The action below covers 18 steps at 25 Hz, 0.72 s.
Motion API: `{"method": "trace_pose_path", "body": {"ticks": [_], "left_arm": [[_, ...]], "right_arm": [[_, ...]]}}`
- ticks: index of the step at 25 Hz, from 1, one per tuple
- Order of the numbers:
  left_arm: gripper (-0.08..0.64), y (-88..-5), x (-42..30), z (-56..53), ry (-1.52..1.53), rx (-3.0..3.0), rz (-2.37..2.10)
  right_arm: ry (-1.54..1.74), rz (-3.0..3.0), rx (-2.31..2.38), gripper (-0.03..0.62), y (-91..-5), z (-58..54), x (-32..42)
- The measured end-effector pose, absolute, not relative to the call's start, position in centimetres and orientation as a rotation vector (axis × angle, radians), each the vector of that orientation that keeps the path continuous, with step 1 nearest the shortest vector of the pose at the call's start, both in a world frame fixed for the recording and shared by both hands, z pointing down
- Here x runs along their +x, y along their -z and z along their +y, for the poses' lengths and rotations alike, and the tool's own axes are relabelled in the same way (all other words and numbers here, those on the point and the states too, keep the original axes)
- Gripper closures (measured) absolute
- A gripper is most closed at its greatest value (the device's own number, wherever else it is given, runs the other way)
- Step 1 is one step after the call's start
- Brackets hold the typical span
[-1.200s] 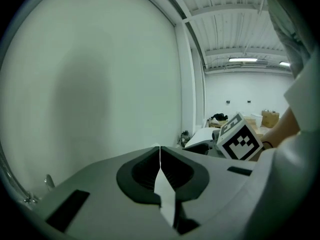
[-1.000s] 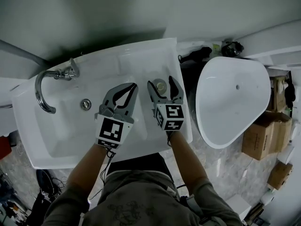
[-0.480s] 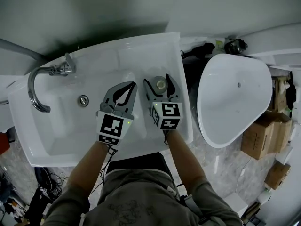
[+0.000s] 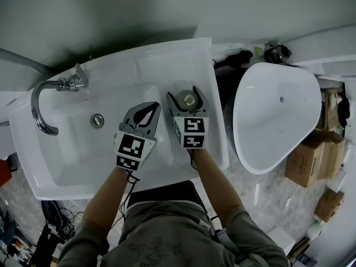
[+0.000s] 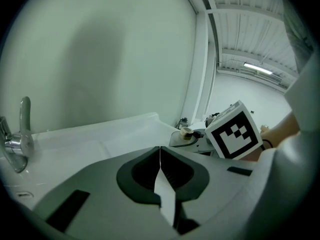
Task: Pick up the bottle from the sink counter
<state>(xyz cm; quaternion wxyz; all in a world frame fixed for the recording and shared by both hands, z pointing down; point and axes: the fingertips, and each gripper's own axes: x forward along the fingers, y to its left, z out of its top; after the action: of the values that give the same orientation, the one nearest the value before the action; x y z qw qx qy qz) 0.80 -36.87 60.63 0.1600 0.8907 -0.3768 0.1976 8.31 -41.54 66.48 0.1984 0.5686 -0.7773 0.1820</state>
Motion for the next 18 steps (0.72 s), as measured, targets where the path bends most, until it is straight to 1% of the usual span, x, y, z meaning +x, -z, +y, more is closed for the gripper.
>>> {"method": "trace_pose_path", "body": {"ticks": [12,18], "left_arm": [[0.541,-61.1,-2.2,-35.7,-0.575,2.51,-1.146],[0.541,-59.8,-3.4,-34.9,-0.582,2.5,-1.155]], "right_arm": [[-0.448,-2.152,1.651,0.268,-66.6,-42.2,8.8],[-0.577,-2.137,1.675,0.269,-66.7,-41.9,9.2]]}}
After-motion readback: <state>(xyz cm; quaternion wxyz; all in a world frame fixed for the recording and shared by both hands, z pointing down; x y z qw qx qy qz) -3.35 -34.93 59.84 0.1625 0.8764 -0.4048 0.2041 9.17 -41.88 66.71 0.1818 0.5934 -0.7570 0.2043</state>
